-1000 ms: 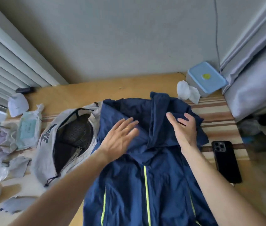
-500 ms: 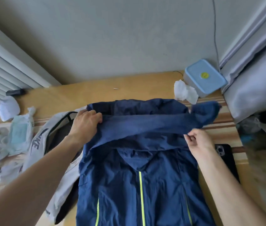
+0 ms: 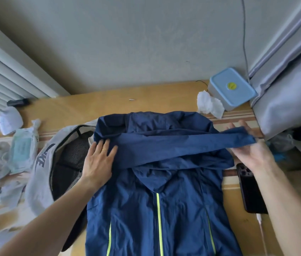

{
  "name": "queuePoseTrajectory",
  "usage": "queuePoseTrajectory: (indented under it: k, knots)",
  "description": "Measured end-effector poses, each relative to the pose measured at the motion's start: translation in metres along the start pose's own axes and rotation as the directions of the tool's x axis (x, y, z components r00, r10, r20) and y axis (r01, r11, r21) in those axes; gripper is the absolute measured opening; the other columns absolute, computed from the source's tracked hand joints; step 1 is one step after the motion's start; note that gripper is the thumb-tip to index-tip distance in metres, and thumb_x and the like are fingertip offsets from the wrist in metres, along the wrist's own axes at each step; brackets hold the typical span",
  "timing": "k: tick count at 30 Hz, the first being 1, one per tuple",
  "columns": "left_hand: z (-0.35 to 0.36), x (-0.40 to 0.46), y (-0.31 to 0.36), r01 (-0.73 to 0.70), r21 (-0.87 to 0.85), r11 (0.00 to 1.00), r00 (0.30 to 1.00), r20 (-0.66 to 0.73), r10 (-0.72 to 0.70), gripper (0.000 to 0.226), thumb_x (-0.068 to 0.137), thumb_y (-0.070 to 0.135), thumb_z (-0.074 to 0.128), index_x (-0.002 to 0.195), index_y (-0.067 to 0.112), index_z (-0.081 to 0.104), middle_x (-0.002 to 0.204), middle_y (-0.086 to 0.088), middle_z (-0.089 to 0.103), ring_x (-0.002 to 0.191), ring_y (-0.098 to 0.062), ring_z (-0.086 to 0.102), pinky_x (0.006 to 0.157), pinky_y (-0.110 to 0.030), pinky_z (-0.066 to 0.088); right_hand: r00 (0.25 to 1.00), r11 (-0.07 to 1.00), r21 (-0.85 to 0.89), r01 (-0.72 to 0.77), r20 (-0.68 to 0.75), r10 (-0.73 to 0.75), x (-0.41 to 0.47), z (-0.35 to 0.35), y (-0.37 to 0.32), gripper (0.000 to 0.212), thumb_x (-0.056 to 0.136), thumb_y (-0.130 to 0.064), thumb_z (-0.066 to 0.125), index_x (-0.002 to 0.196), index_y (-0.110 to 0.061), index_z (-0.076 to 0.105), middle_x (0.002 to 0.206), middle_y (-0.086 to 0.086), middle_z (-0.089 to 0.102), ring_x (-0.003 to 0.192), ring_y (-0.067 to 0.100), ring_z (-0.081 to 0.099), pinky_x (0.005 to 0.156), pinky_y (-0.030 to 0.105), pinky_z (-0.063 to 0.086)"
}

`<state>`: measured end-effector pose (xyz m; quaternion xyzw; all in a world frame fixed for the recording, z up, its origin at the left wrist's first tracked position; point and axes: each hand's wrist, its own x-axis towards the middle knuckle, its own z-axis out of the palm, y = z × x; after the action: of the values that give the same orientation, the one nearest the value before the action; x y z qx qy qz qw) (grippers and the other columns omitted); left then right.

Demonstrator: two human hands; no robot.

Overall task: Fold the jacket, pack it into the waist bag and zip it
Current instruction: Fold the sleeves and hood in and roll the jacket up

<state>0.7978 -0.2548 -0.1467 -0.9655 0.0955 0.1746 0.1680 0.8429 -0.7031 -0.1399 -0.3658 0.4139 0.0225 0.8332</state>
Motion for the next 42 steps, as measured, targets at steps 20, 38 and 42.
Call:
queuePoseTrajectory:
  k: [20, 38, 42]
  knots:
    - [0.048, -0.129, 0.050, -0.190, -0.177, 0.966, 0.965, -0.213, 0.151, 0.059, 0.100, 0.040, 0.046, 0.156, 0.025, 0.038, 0.168, -0.017, 0.023, 0.154, -0.035, 0.026, 0.123, -0.053, 0.024, 0.688, -0.570, -0.625, 0.533, 0.713, -0.137, -0.115, -0.110, 0.177, 0.056, 0.100, -0.045, 0.037, 0.152, -0.023, 0.042, 0.163, 0.016, 0.029, 0.150, 0.038, 0.027, 0.116, 0.051, 0.036]
    - [0.134, -0.271, 0.059, 0.622, -0.695, 0.360, 0.774, 0.475, -0.419, 0.048, 0.085, 0.031, 0.075, 0.125, 0.010, 0.057, 0.119, -0.015, 0.067, 0.105, -0.035, 0.062, 0.085, -0.042, 0.052, 0.958, 0.144, -0.984, -0.105, -0.139, -0.250, -0.222, -0.216, 0.194, 0.017, 0.083, -0.020, 0.078, 0.082, -0.009, 0.066, 0.079, 0.008, 0.072, 0.079, 0.034, 0.066, 0.076, 0.045, 0.055]
    - [0.124, -0.269, 0.035, 0.603, -0.762, 0.237, 0.785, 0.513, -0.348, 0.015, 0.081, 0.034, 0.069, 0.090, 0.023, 0.064, 0.091, -0.009, 0.073, 0.086, -0.032, 0.065, 0.080, -0.045, 0.055, 0.969, 0.237, -0.958, -0.159, -0.197, -0.147, -0.229, -0.212, 0.170, 0.019, 0.093, -0.025, 0.066, 0.080, -0.013, 0.070, 0.090, 0.012, 0.075, 0.090, 0.035, 0.066, 0.085, 0.045, 0.050]
